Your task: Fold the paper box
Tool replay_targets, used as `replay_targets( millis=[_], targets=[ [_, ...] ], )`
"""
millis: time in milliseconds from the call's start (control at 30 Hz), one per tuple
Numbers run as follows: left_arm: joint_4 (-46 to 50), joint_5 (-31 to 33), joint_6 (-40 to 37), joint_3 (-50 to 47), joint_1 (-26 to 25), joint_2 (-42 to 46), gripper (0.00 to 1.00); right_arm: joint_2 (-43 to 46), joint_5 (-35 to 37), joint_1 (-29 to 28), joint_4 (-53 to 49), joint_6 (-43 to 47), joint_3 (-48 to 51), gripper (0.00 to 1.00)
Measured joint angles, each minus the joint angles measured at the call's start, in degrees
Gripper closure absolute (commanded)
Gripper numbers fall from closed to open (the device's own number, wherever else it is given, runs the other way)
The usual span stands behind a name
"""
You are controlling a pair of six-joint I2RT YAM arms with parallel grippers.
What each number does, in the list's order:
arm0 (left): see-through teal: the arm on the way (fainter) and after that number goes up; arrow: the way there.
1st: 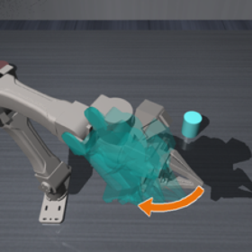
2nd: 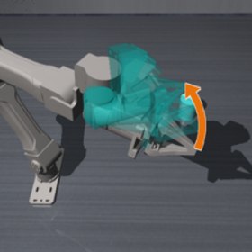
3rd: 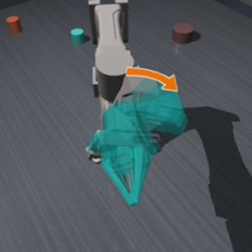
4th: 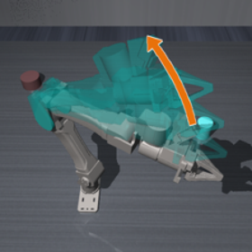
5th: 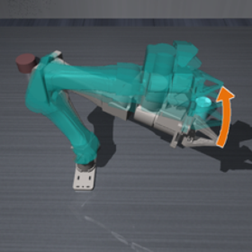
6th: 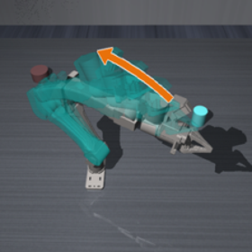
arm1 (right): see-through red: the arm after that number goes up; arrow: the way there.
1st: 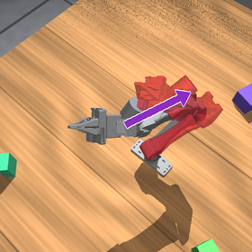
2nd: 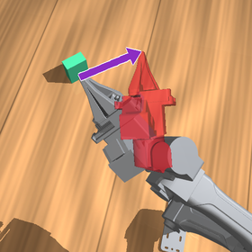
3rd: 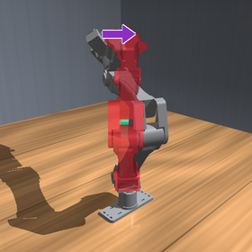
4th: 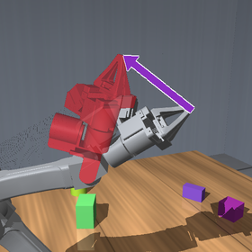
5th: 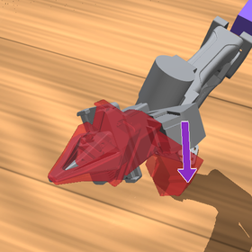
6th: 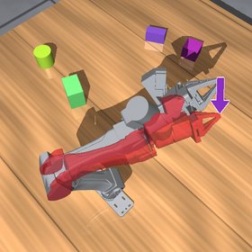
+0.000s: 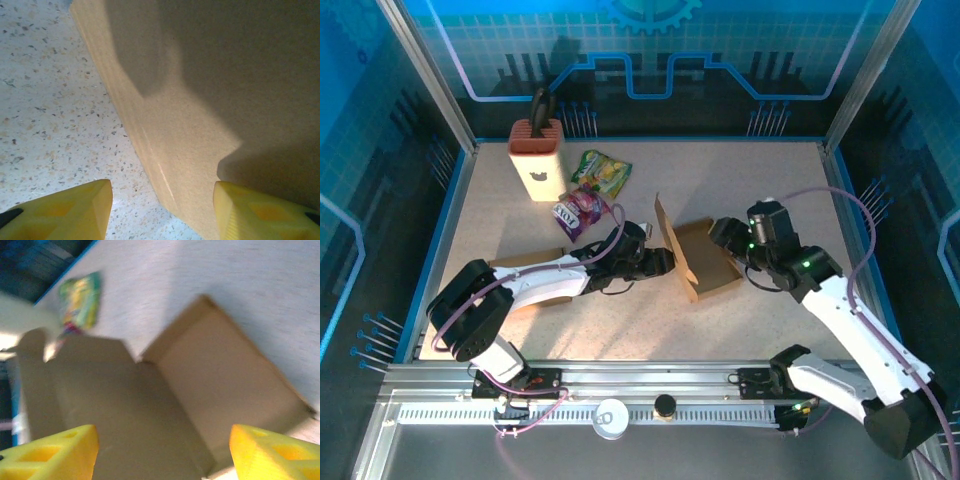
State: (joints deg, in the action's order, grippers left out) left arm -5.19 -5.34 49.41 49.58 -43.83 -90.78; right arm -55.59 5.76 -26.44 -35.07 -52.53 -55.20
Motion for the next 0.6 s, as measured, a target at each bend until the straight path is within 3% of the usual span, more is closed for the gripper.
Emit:
replay_targets(
  millis=[133,233,500,600],
  targets=[
    [0.8,0.6,0.0,0.2,-0.2,0.4,0.44,-5.9,-11.7,-1.0,-1.9,14.6,-10.2,0.31],
    [1.4,0.8,0.0,0.4,-0.2,0.6,0.44,-12.1,-15.3,-2.9,-4.5,22.1,-17.2,0.34],
    [2.5,1.4,-0.3,1.8,-0.3,0.6,0.44,-23.5,-14.5,-6.6,-12.7,29.7,-22.1,0.46],
    [2.8,1.5,-0.4,1.8,-0.3,0.6,0.44,-25.9,-13.7,-7.6,-13.1,30.1,-23.1,0.55]
  ],
)
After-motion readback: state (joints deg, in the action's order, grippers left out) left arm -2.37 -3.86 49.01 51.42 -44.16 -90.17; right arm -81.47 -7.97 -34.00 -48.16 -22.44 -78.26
